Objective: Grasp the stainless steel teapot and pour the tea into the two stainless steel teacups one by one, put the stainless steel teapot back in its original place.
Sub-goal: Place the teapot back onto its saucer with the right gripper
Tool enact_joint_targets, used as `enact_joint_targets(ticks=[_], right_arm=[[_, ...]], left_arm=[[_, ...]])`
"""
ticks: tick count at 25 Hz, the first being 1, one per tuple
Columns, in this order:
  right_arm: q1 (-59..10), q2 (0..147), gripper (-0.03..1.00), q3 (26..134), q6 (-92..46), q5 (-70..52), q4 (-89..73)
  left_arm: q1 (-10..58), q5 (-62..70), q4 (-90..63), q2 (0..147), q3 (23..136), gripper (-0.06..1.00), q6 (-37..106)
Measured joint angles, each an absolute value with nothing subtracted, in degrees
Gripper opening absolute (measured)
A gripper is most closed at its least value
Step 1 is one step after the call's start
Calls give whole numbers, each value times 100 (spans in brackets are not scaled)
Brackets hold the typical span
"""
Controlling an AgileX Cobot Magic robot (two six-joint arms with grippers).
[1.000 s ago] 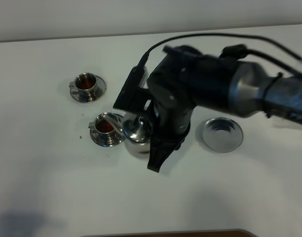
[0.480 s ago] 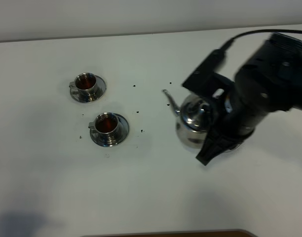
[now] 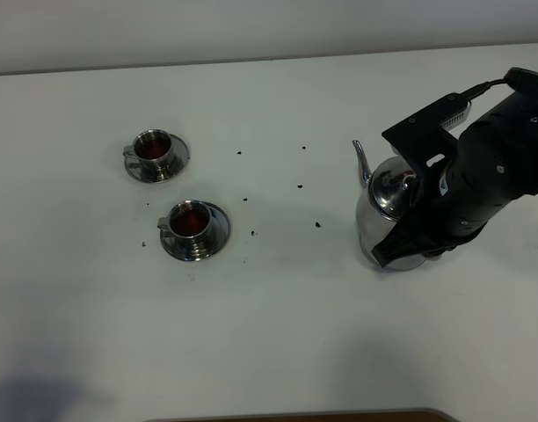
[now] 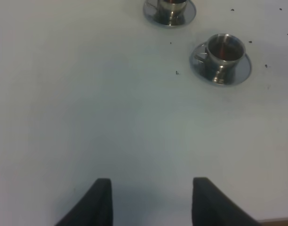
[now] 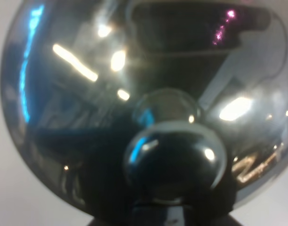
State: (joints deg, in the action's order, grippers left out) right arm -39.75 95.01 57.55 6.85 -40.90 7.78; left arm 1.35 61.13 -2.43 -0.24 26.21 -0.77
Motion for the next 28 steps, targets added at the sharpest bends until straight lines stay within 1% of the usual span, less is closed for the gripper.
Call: enact_joint_targets(ticks=[8, 15, 28], right_arm=[[-3947, 9842, 19, 5755, 865, -3976, 778], [-3760, 9918, 19, 5755, 879, -3957, 799], [-3760, 10192, 19, 5755, 897, -3801, 907]], left_arm=[[135, 6113, -243, -24, 2621, 45, -77], [135, 6113, -243, -24, 2621, 45, -77], [135, 6113, -243, -24, 2621, 45, -77]])
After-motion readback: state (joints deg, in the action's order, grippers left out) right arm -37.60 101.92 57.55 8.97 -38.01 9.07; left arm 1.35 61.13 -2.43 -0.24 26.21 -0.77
